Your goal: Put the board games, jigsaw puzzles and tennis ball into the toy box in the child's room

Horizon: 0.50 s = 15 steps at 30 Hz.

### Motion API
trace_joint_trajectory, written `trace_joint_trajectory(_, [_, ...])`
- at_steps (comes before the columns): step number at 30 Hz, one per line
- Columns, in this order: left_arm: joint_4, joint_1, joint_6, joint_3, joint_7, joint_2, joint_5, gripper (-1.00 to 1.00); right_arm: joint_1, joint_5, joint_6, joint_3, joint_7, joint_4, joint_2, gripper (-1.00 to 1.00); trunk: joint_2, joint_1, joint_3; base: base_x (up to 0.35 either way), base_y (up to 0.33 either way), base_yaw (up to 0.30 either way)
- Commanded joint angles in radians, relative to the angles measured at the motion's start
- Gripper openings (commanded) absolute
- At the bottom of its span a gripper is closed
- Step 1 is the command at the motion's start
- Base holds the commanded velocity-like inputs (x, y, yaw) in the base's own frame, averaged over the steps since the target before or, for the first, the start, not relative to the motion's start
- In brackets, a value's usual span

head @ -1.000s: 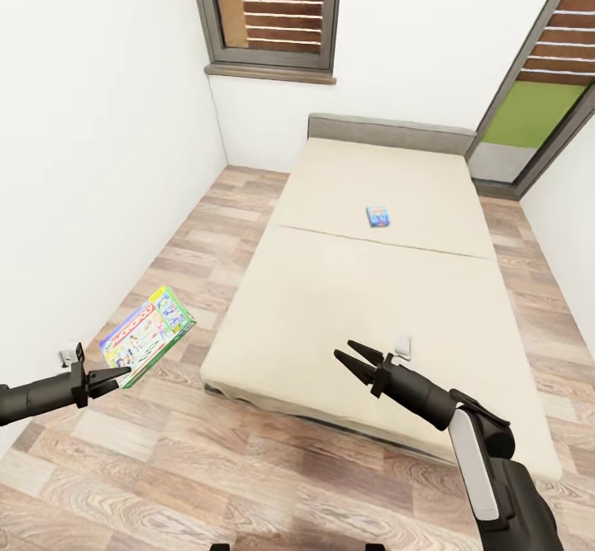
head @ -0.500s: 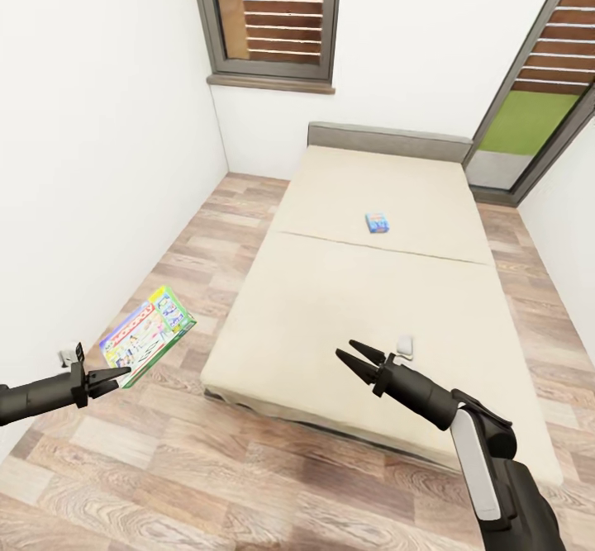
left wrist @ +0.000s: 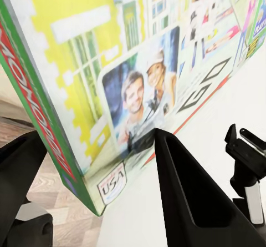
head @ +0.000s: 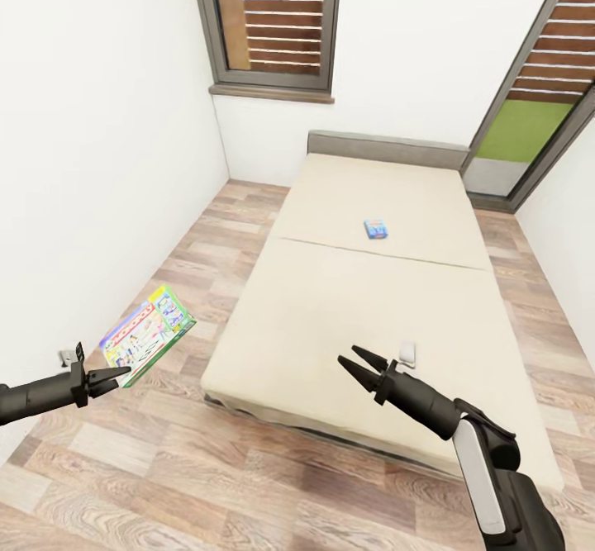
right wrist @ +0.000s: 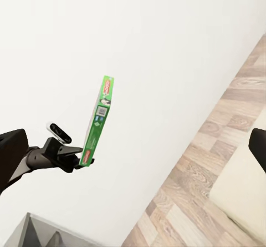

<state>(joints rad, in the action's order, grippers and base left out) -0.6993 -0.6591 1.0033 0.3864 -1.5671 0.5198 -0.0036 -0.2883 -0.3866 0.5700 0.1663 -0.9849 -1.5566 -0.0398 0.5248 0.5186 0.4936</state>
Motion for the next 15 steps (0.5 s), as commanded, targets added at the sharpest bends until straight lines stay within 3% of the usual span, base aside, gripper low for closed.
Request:
trace_joint_trajectory(1, [0.0,0.0,0.009,0.0,-0.004,0.0,-0.001,-1.0,0.0,-0.004,0.007,0.002,-0.002,0.0,0.0,1.0,0.001,0.0,-0.001,0.0,0.0,0.0])
trace_joint_trajectory(15, [0.0,0.0,0.008,0.002,-0.004,-0.001,-0.001,-1.0,0.001,0.001,0.005,0.003,0.004,0.001,0.001,1.0,0.001,0.0,-0.024,0.0,0.0,0.0])
